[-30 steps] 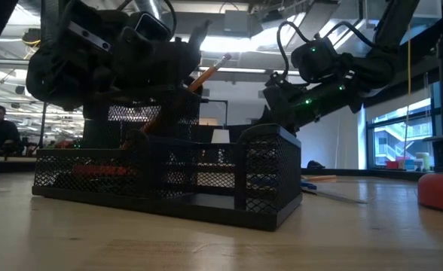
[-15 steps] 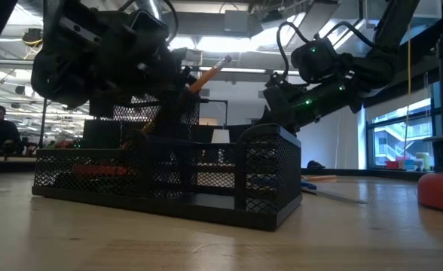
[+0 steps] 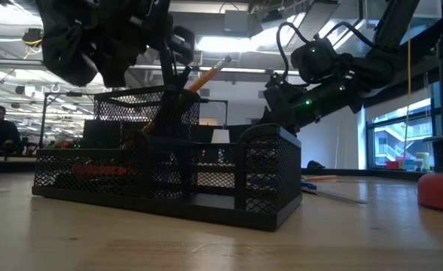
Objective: Pick and place office supplies into organizer
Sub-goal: Put the blue sticky note into the desk organizer
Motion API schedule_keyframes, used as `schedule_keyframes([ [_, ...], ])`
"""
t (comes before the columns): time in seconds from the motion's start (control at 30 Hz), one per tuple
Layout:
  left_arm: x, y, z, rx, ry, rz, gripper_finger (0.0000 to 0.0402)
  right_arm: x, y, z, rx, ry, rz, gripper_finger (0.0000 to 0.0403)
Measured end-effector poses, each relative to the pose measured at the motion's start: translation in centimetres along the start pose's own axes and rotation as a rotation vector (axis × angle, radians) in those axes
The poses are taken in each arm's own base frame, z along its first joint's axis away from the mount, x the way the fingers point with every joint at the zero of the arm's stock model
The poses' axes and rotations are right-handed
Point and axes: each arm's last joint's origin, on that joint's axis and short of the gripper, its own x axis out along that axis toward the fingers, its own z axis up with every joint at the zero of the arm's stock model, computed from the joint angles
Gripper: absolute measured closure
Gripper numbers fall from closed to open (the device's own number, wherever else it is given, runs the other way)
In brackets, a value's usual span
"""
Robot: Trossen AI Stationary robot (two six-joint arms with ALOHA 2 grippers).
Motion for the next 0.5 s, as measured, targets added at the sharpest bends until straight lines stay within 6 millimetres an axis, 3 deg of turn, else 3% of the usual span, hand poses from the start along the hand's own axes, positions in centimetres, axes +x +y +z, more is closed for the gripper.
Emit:
schedule_keyframes([
  [0.27, -2.4, 0.5, 2.4, 0.036, -0.005, 0.019, 0.0299, 0.0, 0.0, 0.0, -0.002, 0.0, 0.0, 0.0382],
  [0.5, -4.3, 1.7, 2.3, 0.094, 0.044, 0.127, 0.03, 0.0, 0.0, 0.0, -0.004, 0.0, 0.0, 0.0382],
])
